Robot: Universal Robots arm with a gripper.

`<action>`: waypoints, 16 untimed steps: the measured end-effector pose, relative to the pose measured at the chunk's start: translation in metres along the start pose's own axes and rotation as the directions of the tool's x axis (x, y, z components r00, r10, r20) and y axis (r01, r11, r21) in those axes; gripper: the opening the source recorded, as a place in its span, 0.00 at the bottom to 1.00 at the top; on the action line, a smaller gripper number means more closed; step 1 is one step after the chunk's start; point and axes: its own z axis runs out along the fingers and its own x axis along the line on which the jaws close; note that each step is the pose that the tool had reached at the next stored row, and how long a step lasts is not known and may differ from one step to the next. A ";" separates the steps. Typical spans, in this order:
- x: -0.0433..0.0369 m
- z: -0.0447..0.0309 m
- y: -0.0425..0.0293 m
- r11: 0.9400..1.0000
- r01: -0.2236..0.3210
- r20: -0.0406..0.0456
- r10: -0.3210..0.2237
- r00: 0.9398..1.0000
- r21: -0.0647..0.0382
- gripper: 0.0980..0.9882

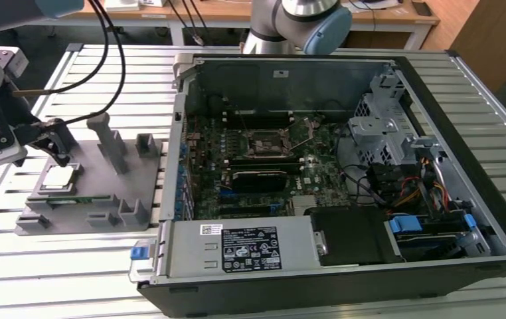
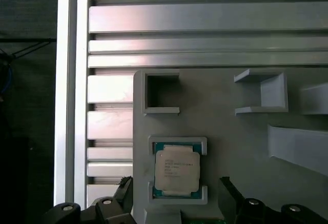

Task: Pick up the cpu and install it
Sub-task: 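Pick up the cpu and move it towards the insertion slot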

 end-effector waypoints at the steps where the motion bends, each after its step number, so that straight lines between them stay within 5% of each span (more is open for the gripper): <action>1: 0.0000 0.0010 -0.0001 1.000 0.000 0.000 0.000 1.000 0.000 0.74; 16: -0.0004 0.0066 -0.0007 1.000 0.000 0.000 0.000 1.000 0.000 0.74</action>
